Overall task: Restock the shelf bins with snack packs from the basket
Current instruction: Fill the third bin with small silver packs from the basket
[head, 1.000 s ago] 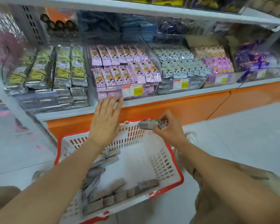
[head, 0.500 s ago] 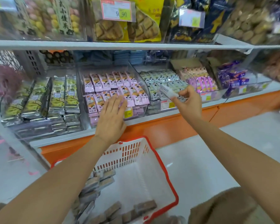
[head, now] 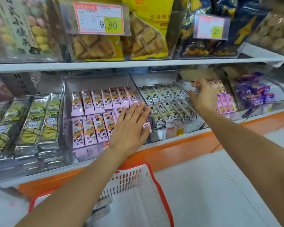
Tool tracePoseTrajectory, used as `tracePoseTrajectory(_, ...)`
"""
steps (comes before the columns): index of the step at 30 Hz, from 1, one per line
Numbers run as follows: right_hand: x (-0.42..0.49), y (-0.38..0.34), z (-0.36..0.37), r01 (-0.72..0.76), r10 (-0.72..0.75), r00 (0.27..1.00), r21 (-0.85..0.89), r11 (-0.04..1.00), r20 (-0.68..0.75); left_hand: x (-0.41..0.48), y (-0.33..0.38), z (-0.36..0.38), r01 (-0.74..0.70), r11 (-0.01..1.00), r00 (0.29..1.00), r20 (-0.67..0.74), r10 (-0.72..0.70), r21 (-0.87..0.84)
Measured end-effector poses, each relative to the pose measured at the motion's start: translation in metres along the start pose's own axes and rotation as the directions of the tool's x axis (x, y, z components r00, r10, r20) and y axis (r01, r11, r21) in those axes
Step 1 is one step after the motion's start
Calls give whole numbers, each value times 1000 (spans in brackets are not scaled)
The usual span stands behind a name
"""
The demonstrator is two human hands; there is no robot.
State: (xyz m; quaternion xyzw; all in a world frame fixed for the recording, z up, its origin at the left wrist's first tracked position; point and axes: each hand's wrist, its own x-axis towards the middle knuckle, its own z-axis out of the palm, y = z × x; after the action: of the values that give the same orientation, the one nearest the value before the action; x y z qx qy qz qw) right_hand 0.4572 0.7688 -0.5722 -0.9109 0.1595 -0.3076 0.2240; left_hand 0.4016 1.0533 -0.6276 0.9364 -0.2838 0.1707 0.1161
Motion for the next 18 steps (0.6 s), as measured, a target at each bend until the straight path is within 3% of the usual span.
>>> tracePoseTrajectory(9,32,3,33,100,-84,994,-289,952,66,1,-3,8,2,999,1000,16,-3,53)
tracePoseTrajectory(18,32,7,31,180,-150,980,-271,946,128,0,-3,8,-5,997,1000,21,4,80)
